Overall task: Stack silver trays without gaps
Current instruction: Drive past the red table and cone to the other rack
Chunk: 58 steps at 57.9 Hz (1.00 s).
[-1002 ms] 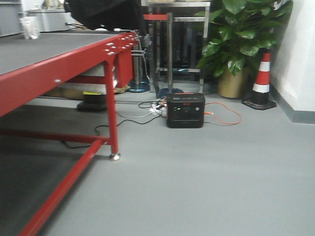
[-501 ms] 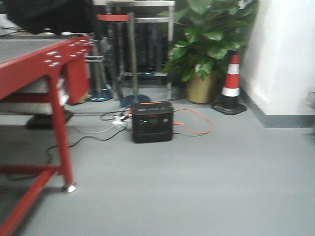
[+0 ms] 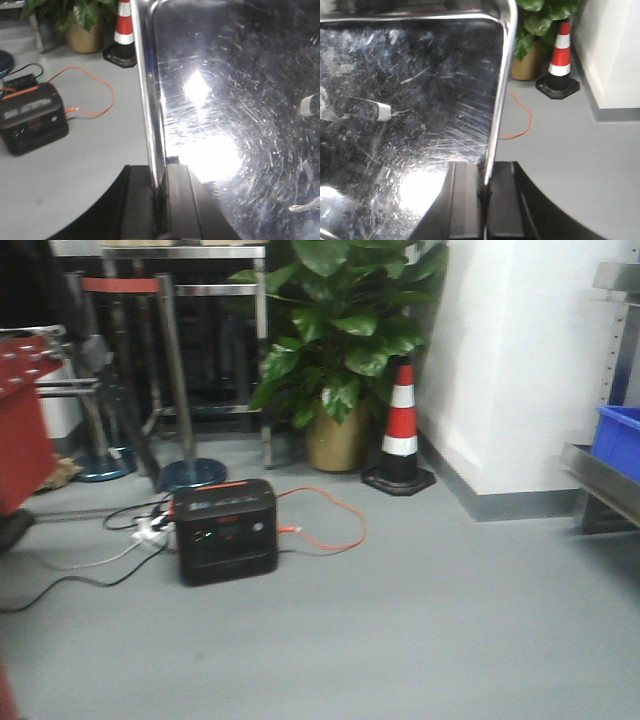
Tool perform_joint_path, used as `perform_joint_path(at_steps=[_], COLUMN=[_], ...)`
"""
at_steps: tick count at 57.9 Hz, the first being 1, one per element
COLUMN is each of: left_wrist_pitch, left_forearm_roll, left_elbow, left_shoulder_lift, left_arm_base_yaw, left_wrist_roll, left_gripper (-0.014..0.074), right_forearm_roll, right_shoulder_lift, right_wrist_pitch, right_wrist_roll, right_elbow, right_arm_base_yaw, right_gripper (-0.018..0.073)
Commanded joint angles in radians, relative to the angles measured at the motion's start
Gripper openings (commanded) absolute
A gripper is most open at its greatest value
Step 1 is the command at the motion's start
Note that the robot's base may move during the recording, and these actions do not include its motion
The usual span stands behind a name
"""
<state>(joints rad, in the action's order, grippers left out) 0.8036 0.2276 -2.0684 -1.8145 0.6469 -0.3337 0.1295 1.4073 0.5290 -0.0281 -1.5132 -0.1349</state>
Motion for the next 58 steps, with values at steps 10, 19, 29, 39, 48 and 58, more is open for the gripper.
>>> perform_joint_path(at_steps=[10,19,29,39,48,58], left_wrist_pitch=[-0.061,-0.063,-0.063,-0.063,-0.063,-0.063], left_forearm_roll=[-0.013,-0.013,-0.013,-0.013,-0.013,-0.013], left_elbow=[-0.010,-0.010,-0.010,-0.010,-0.010,-0.010], left_shoulder_lift=[0.014,0.014,0.014,0.014,0.014,0.014], left_arm_base_yaw=[0.008,0.008,0.003,0.003,0.003,0.003], left_wrist_roll=[0.008,0.008,0.008,0.008,0.008,0.008], left_gripper=[-0.0017,-0.0017,-0.0017,-0.0017,-0.0017,-0.0017], right_forearm_roll=[0.026,0.026,0.026,0.026,0.026,0.026], right_shoulder_lift=[-0.008,-0.008,-0.008,-0.008,-0.008,-0.008], right_wrist_pitch=[-0.044,-0.044,-0.044,-0.044,-0.044,-0.044], right_wrist_roll=[0.019,0.019,0.019,0.019,0.019,0.019], right_elbow=[-0.010,-0.010,-0.010,-0.010,-0.010,-0.010], right_arm_base_yaw=[-0.013,-0.013,-0.013,-0.013,-0.013,-0.013], right_gripper=[-0.0081,-0.0081,-0.0081,-0.0081,-0.0081,-0.0081])
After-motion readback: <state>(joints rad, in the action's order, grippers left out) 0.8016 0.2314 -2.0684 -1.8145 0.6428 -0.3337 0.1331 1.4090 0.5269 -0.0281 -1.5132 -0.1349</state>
